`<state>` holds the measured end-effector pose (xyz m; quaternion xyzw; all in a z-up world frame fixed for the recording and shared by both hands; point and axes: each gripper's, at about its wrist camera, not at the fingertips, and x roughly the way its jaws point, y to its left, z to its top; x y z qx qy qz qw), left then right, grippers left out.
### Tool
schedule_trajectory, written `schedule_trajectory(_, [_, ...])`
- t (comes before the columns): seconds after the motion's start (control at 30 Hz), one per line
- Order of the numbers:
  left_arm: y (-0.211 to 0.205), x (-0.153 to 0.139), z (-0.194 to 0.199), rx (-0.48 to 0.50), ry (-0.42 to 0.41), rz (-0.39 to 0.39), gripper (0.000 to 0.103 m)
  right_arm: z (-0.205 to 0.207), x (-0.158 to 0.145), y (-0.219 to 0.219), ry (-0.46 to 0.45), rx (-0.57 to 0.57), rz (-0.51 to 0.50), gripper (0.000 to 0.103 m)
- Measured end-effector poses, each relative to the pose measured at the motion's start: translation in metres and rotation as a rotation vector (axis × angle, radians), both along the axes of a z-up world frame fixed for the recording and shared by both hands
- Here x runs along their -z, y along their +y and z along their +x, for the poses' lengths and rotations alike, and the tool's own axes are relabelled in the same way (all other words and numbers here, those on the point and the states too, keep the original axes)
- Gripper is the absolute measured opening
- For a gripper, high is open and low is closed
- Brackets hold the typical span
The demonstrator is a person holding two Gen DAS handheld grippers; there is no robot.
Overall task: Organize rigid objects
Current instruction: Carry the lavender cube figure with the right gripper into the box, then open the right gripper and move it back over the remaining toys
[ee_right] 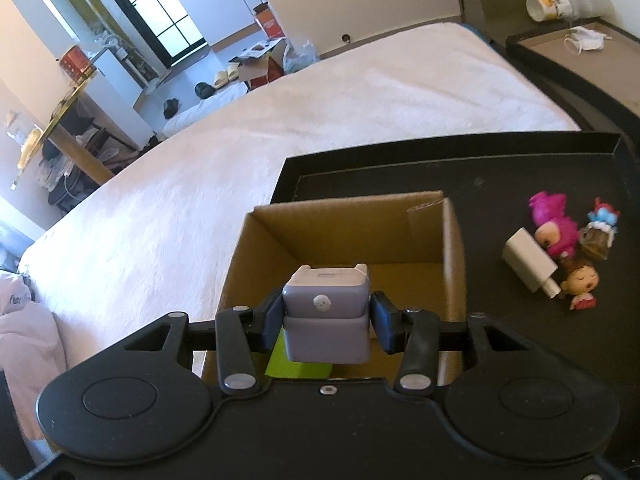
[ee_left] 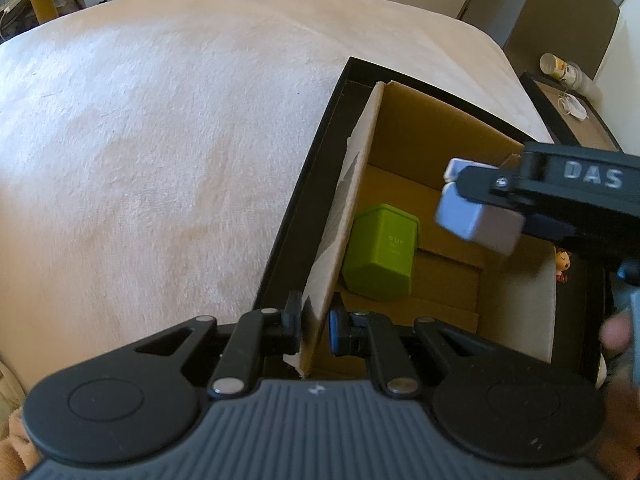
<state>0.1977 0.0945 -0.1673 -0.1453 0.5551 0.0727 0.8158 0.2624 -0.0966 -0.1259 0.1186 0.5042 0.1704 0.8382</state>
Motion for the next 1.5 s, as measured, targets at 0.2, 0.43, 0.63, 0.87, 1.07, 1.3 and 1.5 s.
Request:
schedule_trajectory(0.2, [0.002, 0.000, 0.000, -0.001, 0.001, -0.009, 0.012, 0.006, 0.013, 0.010, 0.029, 0.000, 0.006, 0.045])
schedule_trajectory(0.43, [0.002, 0.001, 0.002, -0.003, 0.007, -0.004, 0.012, 0.013, 0.021, 0.016, 0.044, 0.003, 0.022, 0.047])
schedule_trajectory(0.63, [-0.001, 0.001, 0.003, -0.018, 0.011, 0.002, 0.012, 0.008, 0.012, 0.009, 0.027, -0.005, 0.048, 0.049])
schedule_trajectory(0.87, [-0.005, -0.001, 0.004, -0.021, 0.022, 0.019, 0.012, -0.002, -0.002, -0.006, 0.014, -0.005, 0.048, 0.049])
schedule_trajectory(1.07, [-0.009, -0.004, 0.007, -0.029, 0.037, 0.040, 0.012, -0.008, -0.004, -0.020, 0.020, 0.010, 0.043, 0.049])
schedule_trajectory(1.3, [-0.015, -0.005, 0.013, -0.036, 0.061, 0.089, 0.012, -0.011, -0.005, -0.035, 0.022, 0.030, 0.058, 0.049])
schedule_trajectory(1.5, [-0.020, -0.007, 0.018, -0.044, 0.067, 0.148, 0.014, -0.012, -0.011, -0.054, 0.007, 0.049, 0.079, 0.049])
